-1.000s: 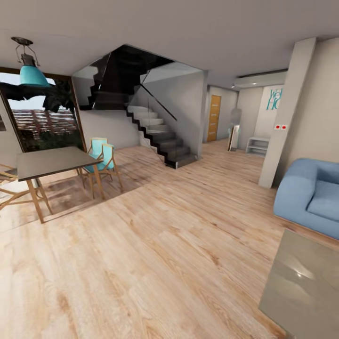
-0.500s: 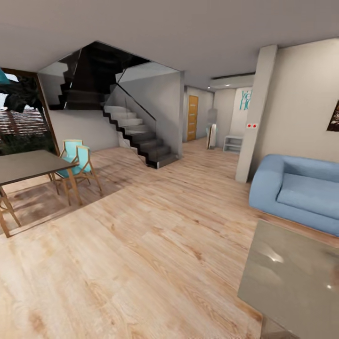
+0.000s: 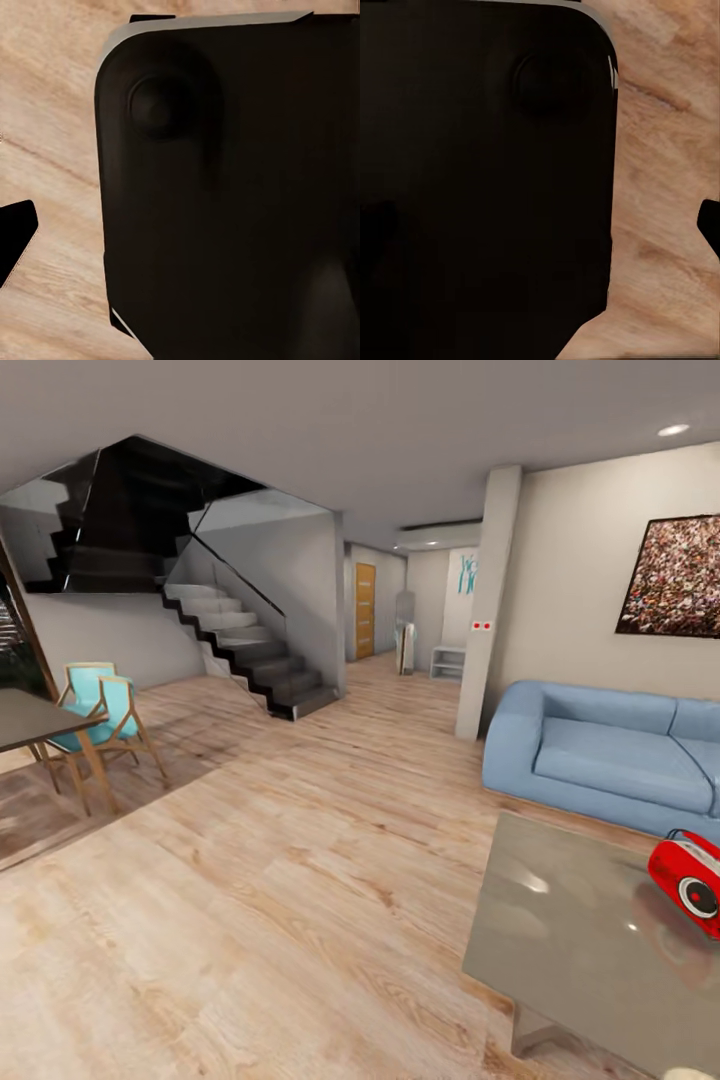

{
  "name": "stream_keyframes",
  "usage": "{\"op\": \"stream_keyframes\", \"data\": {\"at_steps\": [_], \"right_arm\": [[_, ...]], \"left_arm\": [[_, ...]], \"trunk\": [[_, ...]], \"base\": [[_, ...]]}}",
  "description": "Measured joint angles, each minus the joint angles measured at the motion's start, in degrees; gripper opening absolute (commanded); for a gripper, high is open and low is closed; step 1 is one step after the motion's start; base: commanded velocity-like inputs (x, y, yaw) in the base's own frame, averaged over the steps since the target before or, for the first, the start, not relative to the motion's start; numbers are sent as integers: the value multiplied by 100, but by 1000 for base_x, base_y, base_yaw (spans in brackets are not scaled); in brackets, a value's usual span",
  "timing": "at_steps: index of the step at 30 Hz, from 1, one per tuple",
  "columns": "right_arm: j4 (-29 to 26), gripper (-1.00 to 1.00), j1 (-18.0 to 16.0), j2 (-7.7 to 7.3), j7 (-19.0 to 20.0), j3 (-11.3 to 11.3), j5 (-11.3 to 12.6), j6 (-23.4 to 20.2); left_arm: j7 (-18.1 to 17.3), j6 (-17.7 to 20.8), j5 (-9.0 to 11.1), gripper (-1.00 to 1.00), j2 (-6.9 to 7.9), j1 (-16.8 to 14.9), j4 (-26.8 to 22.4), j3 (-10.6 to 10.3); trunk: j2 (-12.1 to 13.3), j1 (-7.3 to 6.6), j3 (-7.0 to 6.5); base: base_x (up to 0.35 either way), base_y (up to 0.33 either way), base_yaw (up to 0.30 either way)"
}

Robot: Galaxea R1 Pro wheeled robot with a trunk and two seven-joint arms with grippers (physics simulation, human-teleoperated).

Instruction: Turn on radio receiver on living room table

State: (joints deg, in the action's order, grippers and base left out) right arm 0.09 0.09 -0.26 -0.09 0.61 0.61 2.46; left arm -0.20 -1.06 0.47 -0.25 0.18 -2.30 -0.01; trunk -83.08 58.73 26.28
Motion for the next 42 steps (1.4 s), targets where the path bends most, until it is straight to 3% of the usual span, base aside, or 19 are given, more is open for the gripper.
{"op": "stream_keyframes", "data": {"at_steps": [42], "right_arm": [[0,100,0,1,0,0,-6,0]], "left_arm": [[-6,0,6,100,-45,0,10,22]], "trunk": [[0,0,0]], "base": [[0,0,-287]]}}
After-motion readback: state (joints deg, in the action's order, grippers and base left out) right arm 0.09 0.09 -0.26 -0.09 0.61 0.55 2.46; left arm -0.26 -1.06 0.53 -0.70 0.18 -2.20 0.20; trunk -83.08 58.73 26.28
